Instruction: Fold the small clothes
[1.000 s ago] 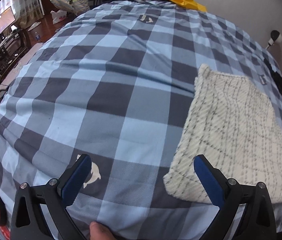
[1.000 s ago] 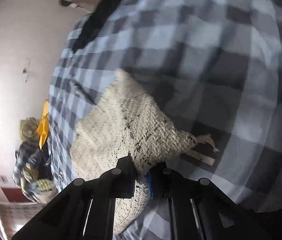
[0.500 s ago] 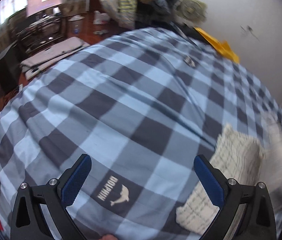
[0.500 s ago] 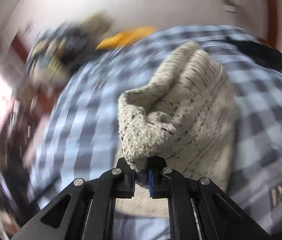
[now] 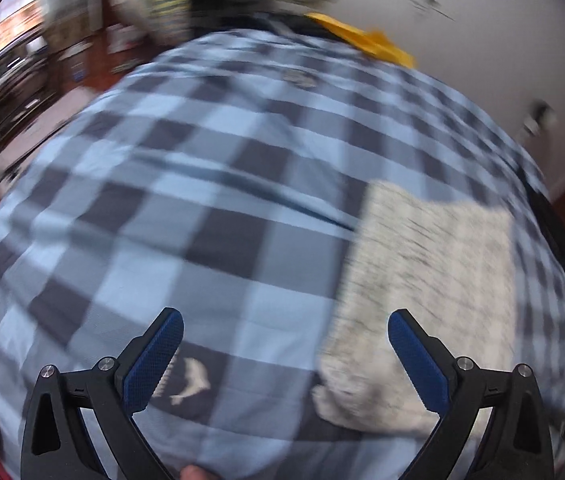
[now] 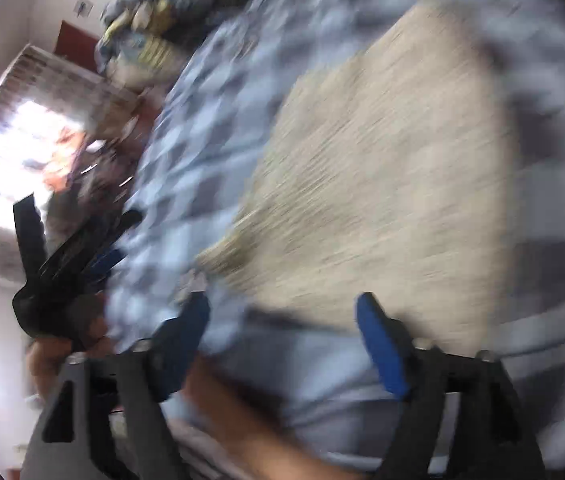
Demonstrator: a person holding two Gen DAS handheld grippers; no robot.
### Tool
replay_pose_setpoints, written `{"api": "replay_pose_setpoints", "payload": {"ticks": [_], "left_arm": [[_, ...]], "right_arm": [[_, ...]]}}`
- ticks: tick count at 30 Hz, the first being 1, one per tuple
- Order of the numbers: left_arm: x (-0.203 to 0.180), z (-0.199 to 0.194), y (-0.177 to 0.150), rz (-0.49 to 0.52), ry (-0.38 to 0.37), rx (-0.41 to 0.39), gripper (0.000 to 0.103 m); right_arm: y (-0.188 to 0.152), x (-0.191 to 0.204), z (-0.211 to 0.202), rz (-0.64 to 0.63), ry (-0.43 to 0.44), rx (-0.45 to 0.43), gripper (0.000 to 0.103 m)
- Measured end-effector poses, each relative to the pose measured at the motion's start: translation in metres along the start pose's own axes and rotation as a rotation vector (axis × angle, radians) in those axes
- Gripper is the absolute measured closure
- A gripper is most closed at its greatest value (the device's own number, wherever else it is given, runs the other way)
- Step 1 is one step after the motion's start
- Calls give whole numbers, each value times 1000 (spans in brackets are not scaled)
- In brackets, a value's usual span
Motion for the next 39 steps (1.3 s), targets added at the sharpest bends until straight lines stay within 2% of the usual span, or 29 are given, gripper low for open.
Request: {"api": "replay_pose_setpoints", "payload": {"ticks": [3, 5, 6, 8, 11, 12, 13, 14, 15, 16, 18, 19, 23, 24, 25, 26, 29, 30, 32, 33, 34, 36, 38, 39], "left_arm": [[-37, 11, -7, 133, -74, 34, 0], [-52, 27, -13, 198, -86, 77, 0], [-56, 39, -17, 222, -80, 102, 0], [-59, 57, -27, 242, -87, 158, 2], [-61, 72, -38, 226, -119, 225, 10], [-61, 76, -42, 213, -140, 248, 16], [-61, 78, -45, 205, -151, 263, 31], [-62, 80, -48, 201, -160, 278, 40], [-64, 81, -52, 197, -182, 296, 57], [-66, 80, -54, 189, -205, 306, 71], [-67, 76, -54, 157, -240, 305, 81], [-67, 74, -52, 137, -259, 302, 85], [-60, 60, -45, 13, -380, 292, 90], [-58, 56, -44, -25, -416, 291, 91], [-57, 53, -44, -57, -446, 297, 92], [-56, 50, -44, -90, -477, 306, 92], [-50, 42, -50, -157, -537, 326, 100], [-47, 42, -52, -173, -540, 333, 100], [-36, 46, -53, -186, -474, 320, 100], [-21, 51, -50, -179, -363, 292, 100], [-10, 54, -47, -180, -286, 266, 100], [7, 51, -38, -193, -187, 215, 100], [7, 43, -27, -192, -171, 156, 100], [-2, 36, -21, -168, -200, 132, 99]], "right_arm": [[11, -48, -31, -14, -260, -122, 21], [2, -64, -29, -48, -369, -116, 21], [-9, -72, -20, -61, -412, -72, 21], [-20, -77, -10, -74, -403, -14, 21], [-38, -69, 7, -161, -431, 99, 21], [-42, -68, 10, -205, -440, 130, 21], [-46, -66, 13, -245, -449, 149, 21], [-51, -69, 12, -270, -460, 156, 21], [-56, -66, 16, -303, -486, 163, 21], [-59, -66, 22, -326, -516, 177, 21], [-58, -65, 35, -342, -553, 200, 21], [-54, -64, 39, -329, -562, 184, 21], [-35, -63, 41, -270, -593, 85, 21], [-33, -62, 42, -269, -605, 66, 28], [-33, -61, 43, -268, -603, 55, 54], [-34, -60, 43, -262, -578, 56, 64], [-36, -63, 36, -221, -561, 49, 74], [-38, -66, 33, -199, -556, 51, 77], [-40, -79, 30, -110, -529, 77, 81], [-46, -82, 29, -72, -515, 97, 84], [-51, -85, 29, -51, -513, 120, 85], [-64, -88, 36, -45, -537, 204, 85], [-71, -81, 38, -59, -512, 257, 84], [-70, -73, 33, -57, -470, 247, 84]]}}
Point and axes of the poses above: each gripper's, at about its wrist camera, not at the fingertips, and z roughly the way its jaws point, x to its left, y to its top, the point moved 9 cm from there along z, roughly the way its jaws point, and after that the axes turned 1 degree about x, right-handed, at the moved point
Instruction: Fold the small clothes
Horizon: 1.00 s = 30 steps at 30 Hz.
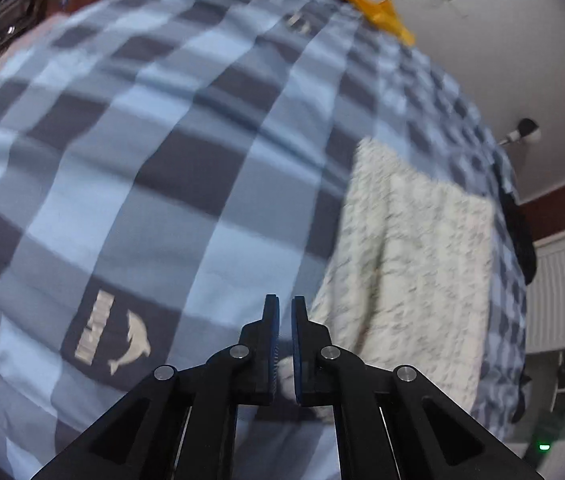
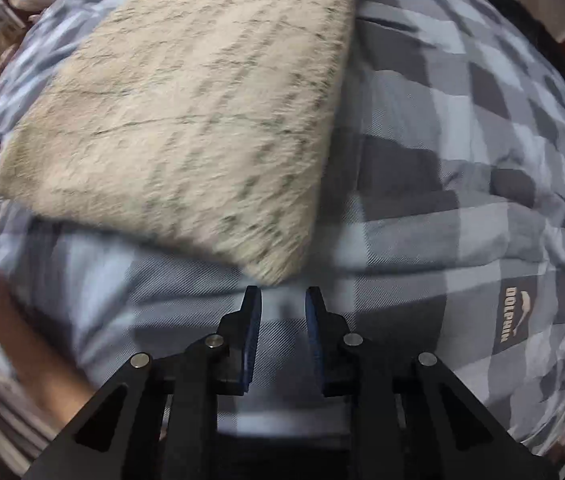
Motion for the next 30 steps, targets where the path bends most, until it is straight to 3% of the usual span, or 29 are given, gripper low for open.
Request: {"api": "replay_pose_setpoints", "payload": {"ticks": [2, 3, 5, 7, 9, 13, 20, 21, 22, 23, 24, 25, 27, 30], "left_arm": [[-21, -1, 3, 60, -54, -8, 99], [-35, 0, 3, 112, -76, -6, 98], [-62, 9, 0, 234, -90, 22, 98], [-80, 29, -10, 349, -72, 83, 98], [-93, 52, -23, 436, -46, 149, 98], [-101, 75, -41, 545, -5, 202, 97], [-101, 83, -31, 423, -109, 254, 91], [-101, 80, -30, 411, -141, 271, 81], [-105, 77, -31, 383, -196, 296, 59], [-107, 73, -30, 339, -261, 318, 44], [-109, 69, -29, 272, -332, 333, 14], [-110, 66, -31, 238, -346, 336, 3], [-107, 64, -30, 250, -265, 310, 3], [-104, 62, -21, 381, -84, 200, 4]], "right_arm": [[5, 5, -27, 20, 105, -94, 70], [8, 5, -38, 24, 131, -134, 48], [23, -5, -54, 35, 128, -223, 20], [42, -21, -64, 60, 54, -298, 18], [60, -33, -62, 94, 13, -317, 18], [90, -53, -41, 221, 51, -315, 18], [97, -68, -27, 326, 157, -264, 18], [96, -68, -25, 325, 162, -257, 18], [95, -68, -22, 324, 170, -245, 18], [94, -67, -21, 324, 184, -236, 18], [92, -66, -20, 329, 200, -228, 18], [91, -65, -20, 334, 215, -224, 18], [91, -65, -19, 337, 230, -219, 18], [90, -64, -20, 336, 244, -217, 18]]}}
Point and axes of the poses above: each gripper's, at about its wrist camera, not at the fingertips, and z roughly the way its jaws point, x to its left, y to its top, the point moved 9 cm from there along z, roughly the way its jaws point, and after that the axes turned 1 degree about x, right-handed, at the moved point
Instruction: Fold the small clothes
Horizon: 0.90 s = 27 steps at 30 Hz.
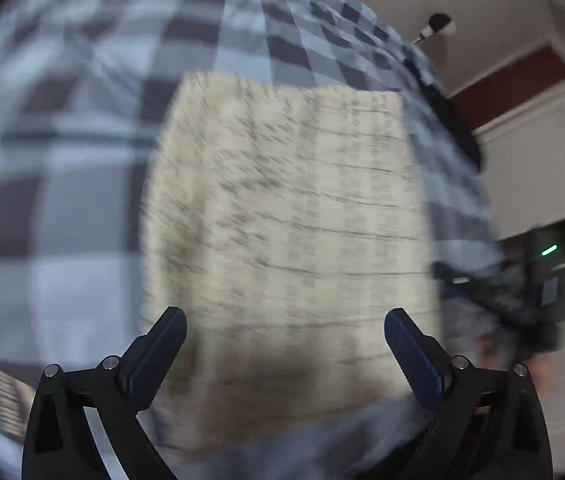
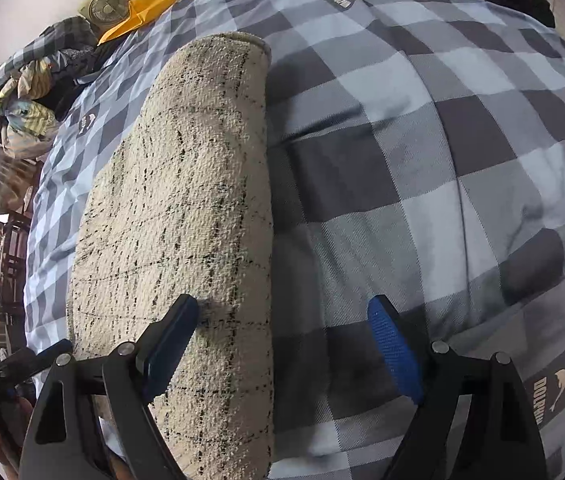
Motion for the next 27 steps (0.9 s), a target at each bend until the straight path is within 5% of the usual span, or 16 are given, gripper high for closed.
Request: {"api": "replay_pose_setpoints", "payload": {"ticks": [3, 6, 11, 16, 23, 27], "left_arm": [[6, 7, 3, 74, 119, -8, 7], [11, 27, -5, 77, 120, 57, 44], [-2, 32, -14, 184, 143, 35, 58], [-8, 18, -14, 186, 101, 0, 91], [-19, -46, 5, 54, -150, -170, 94], [-2, -42, 5, -2, -133, -164, 94]], "right_arm": [[0, 0, 0, 0, 1, 3, 18], [0, 0, 2, -2, -1, 8, 18], [2, 0, 3, -8, -11, 7, 18], [3, -2, 4, -5, -15, 4, 18], [6, -8, -1, 19, -29, -28, 18], [10, -8, -13, 56, 17, -70, 18]]}}
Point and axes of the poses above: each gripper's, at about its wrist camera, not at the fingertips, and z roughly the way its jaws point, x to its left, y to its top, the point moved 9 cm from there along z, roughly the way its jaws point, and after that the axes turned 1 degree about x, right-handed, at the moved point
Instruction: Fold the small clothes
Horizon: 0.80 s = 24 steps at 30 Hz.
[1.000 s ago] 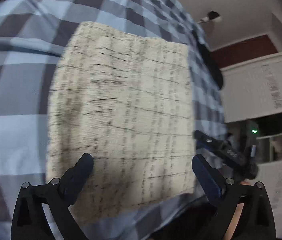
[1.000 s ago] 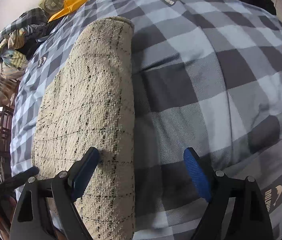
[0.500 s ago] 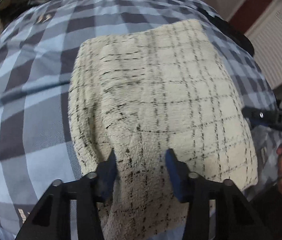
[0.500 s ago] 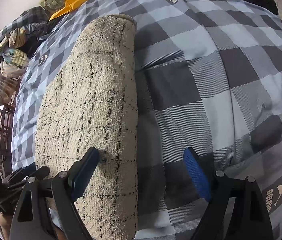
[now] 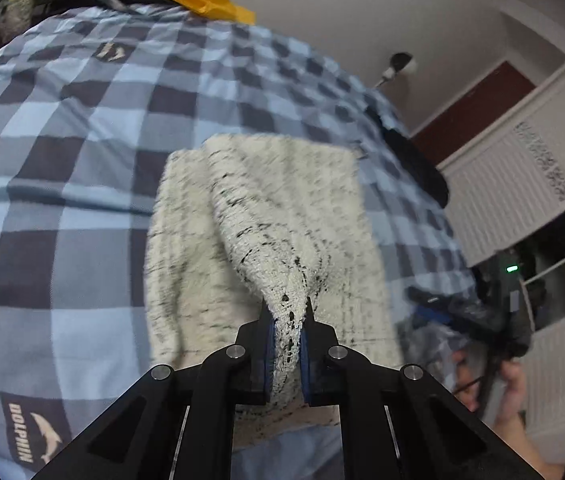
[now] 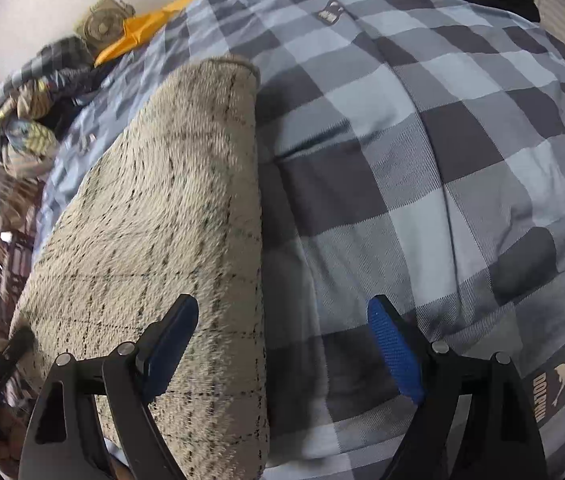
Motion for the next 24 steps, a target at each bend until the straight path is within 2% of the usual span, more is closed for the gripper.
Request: {"api": "replay_pose_setpoints", "payload": {"ticks": [3, 5, 10, 14, 17, 19, 21, 24], "left_arm": [[32, 33, -13, -87, 83, 109, 94], [47, 46, -23, -138, 122, 147, 94], [39, 38, -12, -80, 157, 79, 94], [44, 31, -5, -172, 110, 25, 94], [42, 21, -4, -246, 22, -9, 94], [44, 21, -9, -266, 4, 9, 94], [49, 25, -18, -293, 21, 33, 93], [53, 19, -29, -335, 31, 67, 88]], "right_arm": [[3, 1, -3, 0, 3, -23, 18], [2, 1, 1, -12, -9, -11, 18], [-4, -2, 7, -27, -37, 28, 18], [-25, 3, -5, -86, -82, 25, 18], [-57, 8, -18, -107, -63, 58, 18], [-81, 14, -24, -113, -30, 87, 18], [-106, 18, -24, -112, -20, 112, 18], [-132, 25, -7, -189, -134, 159, 18]]}}
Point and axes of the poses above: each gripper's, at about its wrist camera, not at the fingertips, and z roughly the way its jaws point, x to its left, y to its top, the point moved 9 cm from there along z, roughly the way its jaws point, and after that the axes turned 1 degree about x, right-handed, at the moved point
